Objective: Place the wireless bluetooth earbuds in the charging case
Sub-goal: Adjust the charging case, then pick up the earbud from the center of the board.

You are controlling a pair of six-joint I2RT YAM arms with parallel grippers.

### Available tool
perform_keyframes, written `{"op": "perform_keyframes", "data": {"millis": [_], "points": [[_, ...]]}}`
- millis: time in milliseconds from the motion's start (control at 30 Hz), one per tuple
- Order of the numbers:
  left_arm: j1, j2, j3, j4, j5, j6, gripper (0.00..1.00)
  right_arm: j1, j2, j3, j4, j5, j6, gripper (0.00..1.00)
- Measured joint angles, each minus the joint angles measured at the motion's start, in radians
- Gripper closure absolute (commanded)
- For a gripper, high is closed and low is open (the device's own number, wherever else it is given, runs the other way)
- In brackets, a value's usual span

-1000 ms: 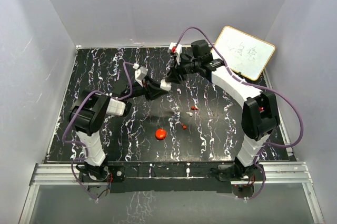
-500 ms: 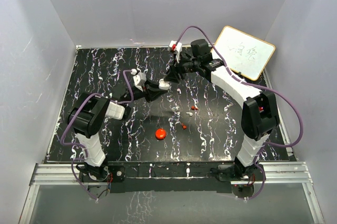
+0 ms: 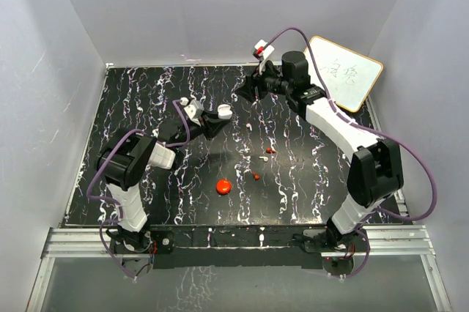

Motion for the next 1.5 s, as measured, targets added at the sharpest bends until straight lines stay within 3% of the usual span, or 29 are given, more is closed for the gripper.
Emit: {"op": "perform_keyframes", "data": {"millis": [133, 467, 900, 1500], "points": [[0.000, 0.011, -0.003, 0.000, -0.080, 0.010, 1.00, 0.000, -0.059, -0.102, 0.065, 0.164, 0.110, 0.30], [0.000, 0.034, -0.005, 0.000, -0.129, 0.050, 1.00, -0.002, -0.126, -0.315, 0.114, 0.336, 0.234, 0.36], [0.000, -0.039, -0.040, 0.001, 0.100, 0.106, 1.00, -0.002, -0.128, -0.343, 0.081, 0.425, 0.233, 0.38], [0.000, -0.038, -0.043, 0.000, 0.128, 0.123, 1.00, -0.002, -0.097, -0.344, 0.026, 0.468, 0.228, 0.44]]}}
